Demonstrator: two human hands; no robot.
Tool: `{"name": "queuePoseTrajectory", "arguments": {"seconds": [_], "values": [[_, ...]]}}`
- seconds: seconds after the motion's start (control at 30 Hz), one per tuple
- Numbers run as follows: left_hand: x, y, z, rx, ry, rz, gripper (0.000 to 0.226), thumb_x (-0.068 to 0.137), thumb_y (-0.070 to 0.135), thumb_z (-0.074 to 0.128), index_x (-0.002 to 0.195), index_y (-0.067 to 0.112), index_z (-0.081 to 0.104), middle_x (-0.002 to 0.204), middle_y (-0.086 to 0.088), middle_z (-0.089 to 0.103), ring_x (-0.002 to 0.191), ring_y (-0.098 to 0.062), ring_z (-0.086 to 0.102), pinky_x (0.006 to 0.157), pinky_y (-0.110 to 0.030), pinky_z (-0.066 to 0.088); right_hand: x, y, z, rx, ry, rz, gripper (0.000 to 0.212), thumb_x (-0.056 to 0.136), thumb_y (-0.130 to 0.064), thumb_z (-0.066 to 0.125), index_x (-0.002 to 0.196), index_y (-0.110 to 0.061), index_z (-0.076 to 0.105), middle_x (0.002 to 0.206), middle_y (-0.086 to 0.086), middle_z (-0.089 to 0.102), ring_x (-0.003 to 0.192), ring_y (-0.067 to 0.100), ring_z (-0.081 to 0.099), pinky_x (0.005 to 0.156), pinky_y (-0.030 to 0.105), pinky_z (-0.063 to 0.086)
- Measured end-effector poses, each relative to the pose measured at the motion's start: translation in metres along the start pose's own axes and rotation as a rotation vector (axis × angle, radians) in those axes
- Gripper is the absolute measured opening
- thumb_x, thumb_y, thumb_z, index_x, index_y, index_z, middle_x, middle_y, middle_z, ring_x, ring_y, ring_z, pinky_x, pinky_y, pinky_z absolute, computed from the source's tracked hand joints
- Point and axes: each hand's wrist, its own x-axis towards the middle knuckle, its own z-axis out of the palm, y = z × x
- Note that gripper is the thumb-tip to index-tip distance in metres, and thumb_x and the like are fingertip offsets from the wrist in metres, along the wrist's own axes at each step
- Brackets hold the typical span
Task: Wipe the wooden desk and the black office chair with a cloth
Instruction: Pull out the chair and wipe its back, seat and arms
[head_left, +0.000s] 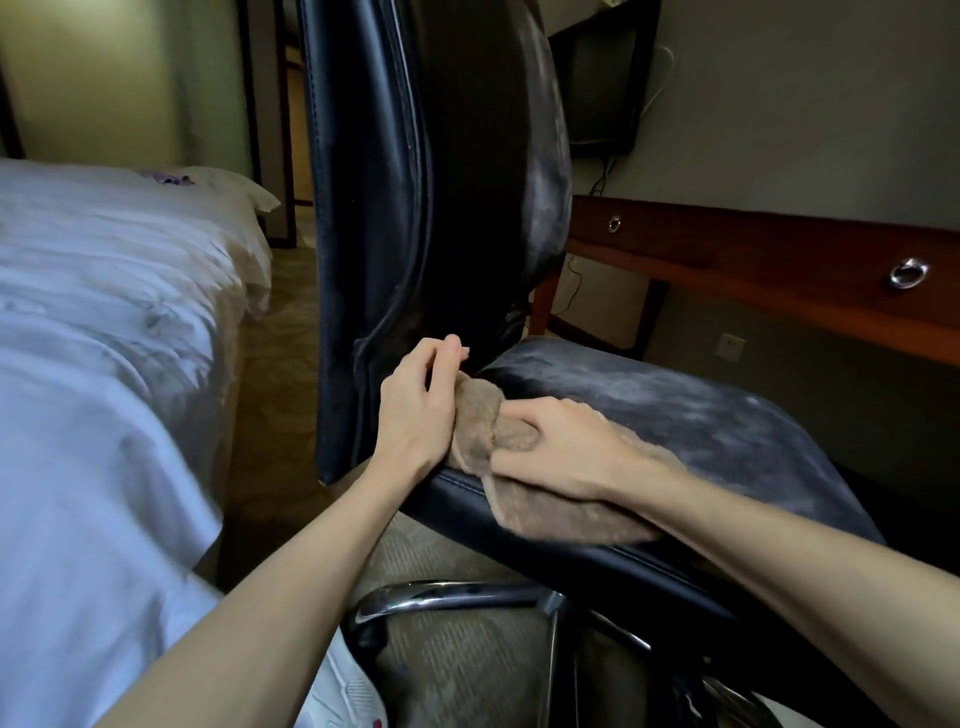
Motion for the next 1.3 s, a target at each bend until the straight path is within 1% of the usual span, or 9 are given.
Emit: {"name": "queuePoseTrajectory", "arguments": {"seconds": [0.1, 0.23, 0.4, 0.47, 0.57, 0.73, 0.9, 1.07, 1.3], "values": [[0.001, 0.003, -0.002, -0.028, -0.011, -0.002, 0.059, 0.096, 0.067, 0.034, 0.107, 0.026, 0.075, 0.111, 0.019, 0.074, 0.111, 0.004, 0.063, 0.101, -0.025, 0.045, -0.018, 0.008, -0.020, 0.119, -0.031, 0.005, 0.031, 0.063, -0.060, 0.056, 0.081, -0.037, 0.067, 0.073, -0.013, 0.067, 0.070, 0.003, 0.061, 0.065, 0.031, 0.047], [0.003, 0.001, -0.001, 0.002, -0.028, -0.053, 0.062, 0.093, 0.073, 0.029, 0.102, 0.033, 0.075, 0.108, 0.022, 0.072, 0.109, 0.006, 0.060, 0.094, -0.019, 0.040, -0.009, 0.033, -0.052, 0.049, 0.283, 0.131, 0.033, 0.064, -0.062, 0.058, 0.093, -0.049, 0.068, 0.084, -0.016, 0.072, 0.084, 0.011, 0.066, 0.075, 0.037, 0.054], [0.029, 0.007, 0.016, -0.086, 0.071, -0.225, 0.068, 0.093, 0.074, 0.025, 0.078, 0.032, 0.076, 0.086, 0.016, 0.077, 0.088, -0.004, 0.071, 0.096, -0.041, 0.051, 0.053, 0.049, -0.071, -0.180, 0.519, 0.216, 0.054, 0.069, -0.056, 0.054, 0.119, -0.041, 0.066, 0.104, 0.001, 0.075, 0.097, 0.036, 0.068, 0.073, 0.037, 0.046], [0.038, 0.003, 0.017, -0.024, 0.111, -0.192, 0.067, 0.097, 0.072, 0.024, 0.072, 0.035, 0.074, 0.074, 0.015, 0.076, 0.076, -0.006, 0.073, 0.090, -0.047, 0.055, 0.085, 0.054, -0.070, -0.249, 0.454, 0.190, 0.061, 0.070, -0.058, 0.054, 0.127, -0.037, 0.061, 0.121, 0.005, 0.071, 0.113, 0.036, 0.065, 0.092, 0.046, 0.046], [0.038, -0.011, 0.016, 0.094, 0.161, -0.074, 0.064, 0.103, 0.065, 0.024, 0.070, 0.036, 0.071, 0.065, 0.016, 0.072, 0.064, -0.004, 0.069, 0.082, -0.046, 0.056, 0.131, 0.064, -0.054, -0.266, 0.074, 0.254, 0.095, 0.068, -0.078, 0.065, 0.149, -0.034, 0.042, 0.156, 0.008, 0.044, 0.146, 0.035, 0.037, 0.115, 0.064, 0.025], [0.043, -0.037, 0.017, 0.043, 0.202, -0.015, 0.068, 0.107, 0.058, 0.024, 0.063, 0.030, 0.067, 0.058, 0.007, 0.069, 0.060, -0.008, 0.067, 0.079, -0.047, 0.055, 0.193, 0.085, 0.002, -0.058, -0.211, 0.375, 0.102, 0.055, -0.084, 0.047, 0.134, -0.021, 0.062, 0.134, 0.009, 0.064, 0.117, 0.030, 0.061, 0.099, 0.039, 0.048], [0.054, -0.051, 0.017, 0.024, 0.175, -0.034, 0.068, 0.105, 0.058, 0.026, 0.059, 0.028, 0.065, 0.056, 0.003, 0.067, 0.060, -0.012, 0.066, 0.080, -0.049, 0.055, 0.228, 0.104, 0.031, -0.027, -0.130, 0.451, 0.093, 0.068, -0.076, 0.032, 0.136, -0.019, 0.060, 0.138, 0.012, 0.060, 0.123, 0.036, 0.057, 0.094, 0.040, 0.042], [0.060, -0.053, 0.020, 0.149, 0.161, 0.005, 0.069, 0.103, 0.059, 0.024, 0.057, 0.023, 0.061, 0.054, 0.008, 0.065, 0.061, -0.008, 0.065, 0.076, -0.038, 0.051, 0.213, 0.096, 0.021, -0.028, -0.122, 0.411, 0.080, 0.070, -0.070, 0.038, 0.128, -0.020, 0.063, 0.128, 0.009, 0.063, 0.101, 0.031, 0.054, 0.086, 0.041, 0.040], [0.057, -0.043, 0.015, 0.158, 0.206, 0.026, 0.073, 0.100, 0.058, 0.028, 0.055, 0.007, 0.054, 0.051, -0.005, 0.058, 0.057, -0.020, 0.060, 0.069, -0.048, 0.048, 0.148, 0.023, 0.014, 0.265, -0.123, 0.170, 0.033, 0.048, -0.056, 0.053, 0.066, -0.029, 0.062, 0.080, -0.003, 0.068, 0.086, 0.024, 0.065, 0.083, 0.046, 0.052]]}}
